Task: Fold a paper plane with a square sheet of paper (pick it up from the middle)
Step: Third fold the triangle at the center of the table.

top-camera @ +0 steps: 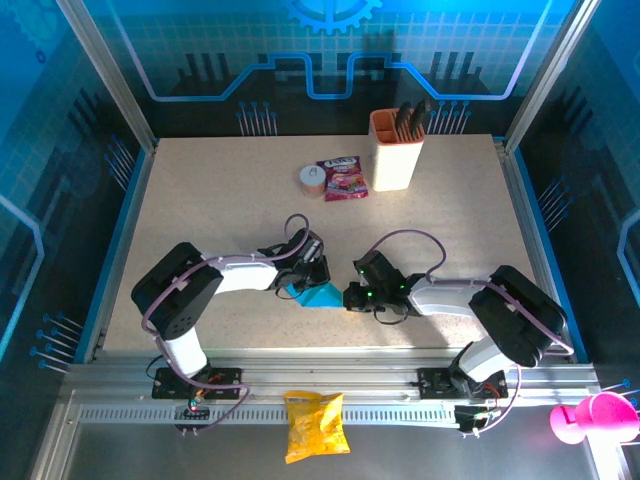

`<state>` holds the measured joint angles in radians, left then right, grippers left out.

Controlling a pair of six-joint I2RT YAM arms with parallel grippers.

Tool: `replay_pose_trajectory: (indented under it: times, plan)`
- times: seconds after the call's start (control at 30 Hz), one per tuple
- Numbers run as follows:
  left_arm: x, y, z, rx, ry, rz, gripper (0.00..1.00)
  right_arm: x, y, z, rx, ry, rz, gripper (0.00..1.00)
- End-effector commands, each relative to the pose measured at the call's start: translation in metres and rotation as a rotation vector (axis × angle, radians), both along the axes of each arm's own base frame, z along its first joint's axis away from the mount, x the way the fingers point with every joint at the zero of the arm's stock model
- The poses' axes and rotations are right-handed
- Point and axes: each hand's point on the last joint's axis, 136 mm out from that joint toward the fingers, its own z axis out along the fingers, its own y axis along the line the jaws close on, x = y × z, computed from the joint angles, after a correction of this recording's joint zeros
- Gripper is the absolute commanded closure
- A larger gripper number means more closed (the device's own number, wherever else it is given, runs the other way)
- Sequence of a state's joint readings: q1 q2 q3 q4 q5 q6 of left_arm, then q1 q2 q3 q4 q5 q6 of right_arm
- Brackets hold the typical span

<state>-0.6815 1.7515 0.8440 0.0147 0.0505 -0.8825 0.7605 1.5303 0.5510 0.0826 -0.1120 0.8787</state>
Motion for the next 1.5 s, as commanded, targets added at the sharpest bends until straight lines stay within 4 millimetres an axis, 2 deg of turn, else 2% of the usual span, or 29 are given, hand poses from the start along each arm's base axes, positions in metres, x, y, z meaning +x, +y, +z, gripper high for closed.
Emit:
replay_pose_trajectory:
  times: [0.0, 0.57, 1.17, 1.47]
  plan:
    - [0.011, 0.026, -0.003, 0.081, -0.009, 0.041, 1.00, -0.059, -0.069, -0.065, -0.314, 0.228, -0.026, 1.00]
    - [0.038, 0.053, -0.002, 0.114, -0.015, 0.081, 0.99, -0.064, -0.074, -0.077, -0.331, 0.252, -0.030, 1.00]
    - [0.064, 0.107, -0.019, 0.190, 0.002, 0.144, 0.98, -0.069, -0.076, -0.084, -0.329, 0.270, -0.035, 1.00]
    - [0.088, 0.136, -0.014, 0.227, -0.004, 0.184, 0.98, -0.072, -0.078, -0.085, -0.325, 0.274, -0.050, 1.00]
